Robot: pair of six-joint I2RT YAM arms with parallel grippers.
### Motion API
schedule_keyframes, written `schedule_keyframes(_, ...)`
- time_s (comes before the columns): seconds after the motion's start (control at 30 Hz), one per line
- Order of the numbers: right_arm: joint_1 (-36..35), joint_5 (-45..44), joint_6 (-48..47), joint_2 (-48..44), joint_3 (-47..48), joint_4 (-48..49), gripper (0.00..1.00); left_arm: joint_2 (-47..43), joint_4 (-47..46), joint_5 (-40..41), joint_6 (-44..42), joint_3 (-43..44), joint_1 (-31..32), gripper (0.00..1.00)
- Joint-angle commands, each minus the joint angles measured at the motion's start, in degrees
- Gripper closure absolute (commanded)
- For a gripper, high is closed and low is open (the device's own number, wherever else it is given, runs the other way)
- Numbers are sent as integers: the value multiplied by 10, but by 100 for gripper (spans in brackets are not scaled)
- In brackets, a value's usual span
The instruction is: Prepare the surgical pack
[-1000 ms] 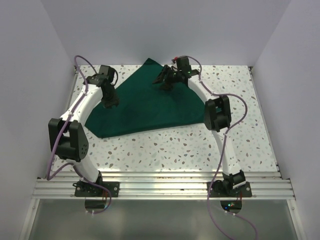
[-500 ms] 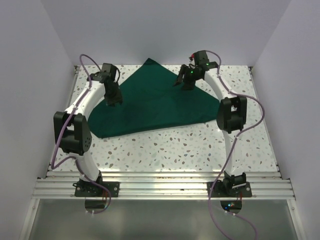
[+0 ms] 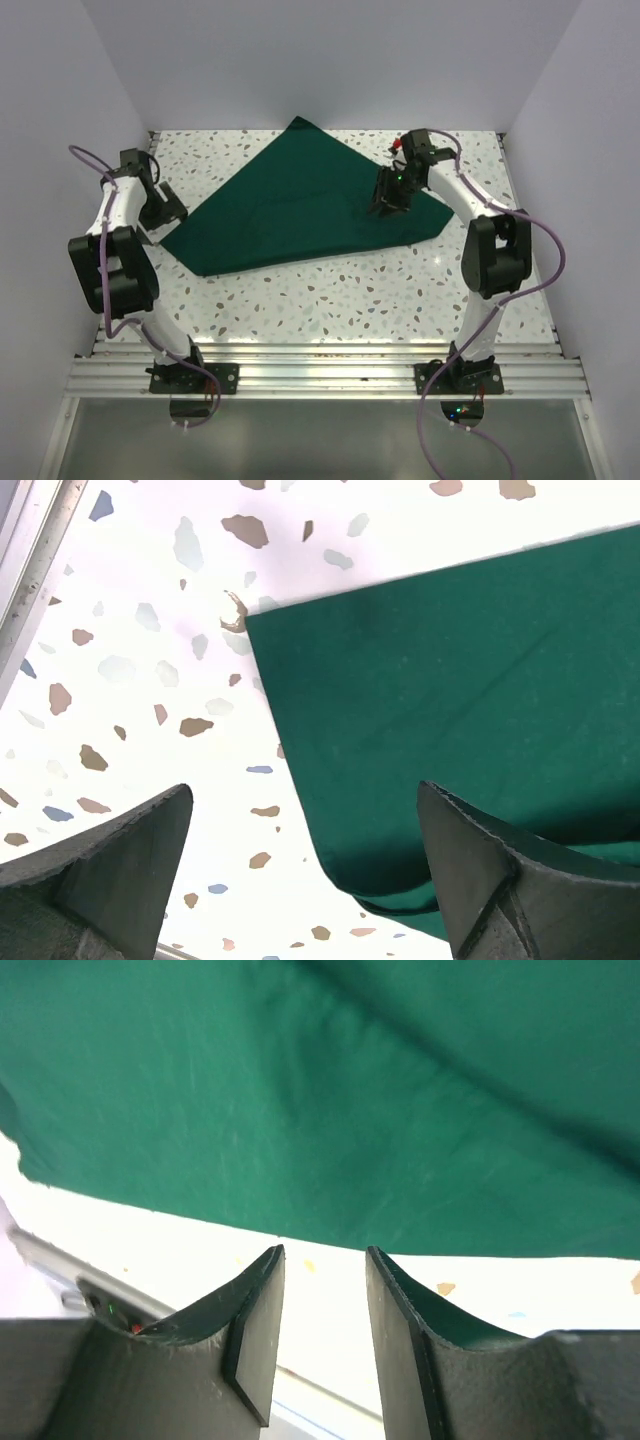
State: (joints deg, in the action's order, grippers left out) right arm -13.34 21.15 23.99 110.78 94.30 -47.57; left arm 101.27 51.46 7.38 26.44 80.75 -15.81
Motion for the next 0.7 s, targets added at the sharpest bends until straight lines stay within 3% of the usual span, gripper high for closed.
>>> schedule_keyframes(0.0, -44, 41, 1, -50, -25, 38, 59, -26, -33, -23, -48, -6, -15, 2)
schedule_keyframes(0.23, -75, 46, -10, -72, -44, 46, 59, -27, -103, -45, -65, -69, -40, 10)
schedule_keyframes(0.3, -70, 40, -26, -72, -41, 30, 59, -14, -140, -87, -69, -86, -48, 13)
schedule_keyframes(0.4, -56, 42, -26, -79, -52, 30, 59, 17, -163, -117, -73, -79, -48, 18)
schedule_keyframes(0.67, -56, 47, -26, -79, -43, 27, 59, 76, -151, -89, -67, -51, -49, 18)
